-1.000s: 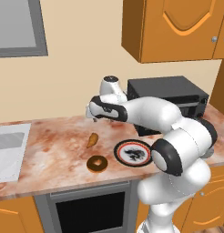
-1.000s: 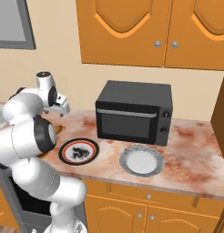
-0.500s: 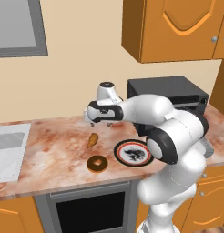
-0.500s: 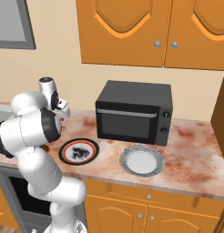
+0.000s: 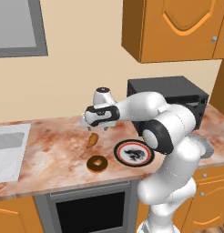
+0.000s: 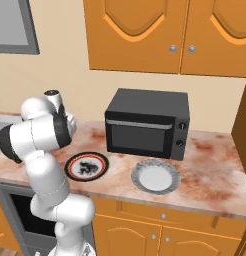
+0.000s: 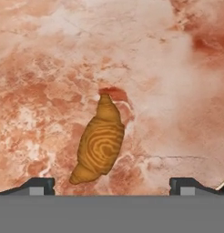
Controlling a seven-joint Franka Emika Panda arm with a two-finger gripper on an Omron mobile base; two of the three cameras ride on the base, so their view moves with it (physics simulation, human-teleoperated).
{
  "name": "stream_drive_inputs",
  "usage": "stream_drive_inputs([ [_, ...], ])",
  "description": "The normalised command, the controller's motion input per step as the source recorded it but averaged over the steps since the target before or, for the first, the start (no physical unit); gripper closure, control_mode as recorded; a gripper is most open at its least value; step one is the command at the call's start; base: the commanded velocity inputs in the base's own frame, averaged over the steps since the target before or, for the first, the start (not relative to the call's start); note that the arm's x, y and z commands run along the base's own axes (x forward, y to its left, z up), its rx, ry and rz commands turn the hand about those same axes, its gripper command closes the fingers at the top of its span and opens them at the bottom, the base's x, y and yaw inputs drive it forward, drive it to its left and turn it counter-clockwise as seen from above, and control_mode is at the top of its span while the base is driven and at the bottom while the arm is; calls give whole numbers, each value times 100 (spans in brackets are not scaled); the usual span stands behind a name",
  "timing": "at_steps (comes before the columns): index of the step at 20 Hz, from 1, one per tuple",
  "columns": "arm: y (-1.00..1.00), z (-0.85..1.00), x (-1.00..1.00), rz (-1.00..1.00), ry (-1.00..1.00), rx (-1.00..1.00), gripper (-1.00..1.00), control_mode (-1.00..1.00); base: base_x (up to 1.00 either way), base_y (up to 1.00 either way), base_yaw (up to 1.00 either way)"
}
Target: Place the pastries on the plates.
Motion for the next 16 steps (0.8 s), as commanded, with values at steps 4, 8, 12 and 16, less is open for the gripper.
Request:
stream_drive_inputs([
  [4,6,-22,23,-1,2,0,-100,-100,0,0,0],
  [8,7,-30,3,0,1,0,-100,-100,0,0,0],
  [12,7,-32,0,0,3,0,-100,-100,0,0,0],
  [16,2,-34,0,0,2,0,-100,-100,0,0,0],
])
